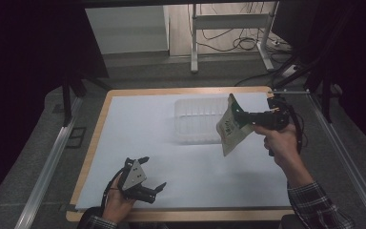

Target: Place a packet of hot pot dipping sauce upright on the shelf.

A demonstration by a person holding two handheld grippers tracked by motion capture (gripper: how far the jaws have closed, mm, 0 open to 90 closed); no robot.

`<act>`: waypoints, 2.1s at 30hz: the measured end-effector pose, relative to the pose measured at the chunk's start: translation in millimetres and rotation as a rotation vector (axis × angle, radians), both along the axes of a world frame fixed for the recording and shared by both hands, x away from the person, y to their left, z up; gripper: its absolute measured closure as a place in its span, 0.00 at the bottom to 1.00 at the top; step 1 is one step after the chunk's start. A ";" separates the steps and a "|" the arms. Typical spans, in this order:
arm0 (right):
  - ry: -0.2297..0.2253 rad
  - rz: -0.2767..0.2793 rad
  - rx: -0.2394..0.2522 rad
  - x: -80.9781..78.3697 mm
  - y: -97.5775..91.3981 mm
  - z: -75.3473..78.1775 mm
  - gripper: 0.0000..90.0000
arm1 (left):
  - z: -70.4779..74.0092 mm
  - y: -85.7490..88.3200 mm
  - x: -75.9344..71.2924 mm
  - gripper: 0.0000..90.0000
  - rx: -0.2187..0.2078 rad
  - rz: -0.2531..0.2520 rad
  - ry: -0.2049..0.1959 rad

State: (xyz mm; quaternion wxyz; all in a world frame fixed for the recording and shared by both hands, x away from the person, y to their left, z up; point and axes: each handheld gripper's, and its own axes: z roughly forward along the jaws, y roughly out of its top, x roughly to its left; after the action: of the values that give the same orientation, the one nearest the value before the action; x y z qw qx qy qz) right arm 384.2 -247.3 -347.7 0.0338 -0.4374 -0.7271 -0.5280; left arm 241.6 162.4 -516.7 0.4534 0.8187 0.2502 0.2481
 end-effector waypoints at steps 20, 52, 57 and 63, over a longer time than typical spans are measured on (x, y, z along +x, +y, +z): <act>-0.002 -0.106 -0.033 41.3 -4.6 6.9 0.99 | -1.3 -1.3 0.4 0.00 -0.002 0.002 0.007; 0.016 -0.216 -0.081 104.1 13.4 -10.9 0.99 | -0.7 -0.3 0.3 0.00 -0.004 -0.013 0.012; 0.024 -0.220 -0.092 110.9 17.8 -20.1 0.99 | -0.5 0.3 0.1 0.00 -0.031 -0.010 0.015; 0.034 -0.229 -0.103 116.2 20.8 -31.7 0.99 | -0.3 1.8 0.4 0.00 -0.053 -0.013 0.026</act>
State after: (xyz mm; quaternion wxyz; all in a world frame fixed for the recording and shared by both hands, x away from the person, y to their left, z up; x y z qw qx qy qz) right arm 500.4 -226.5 -379.4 -0.0370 -0.5277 -0.6978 -0.4829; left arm 242.0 164.2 -517.0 0.4731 0.8112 0.2573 0.2278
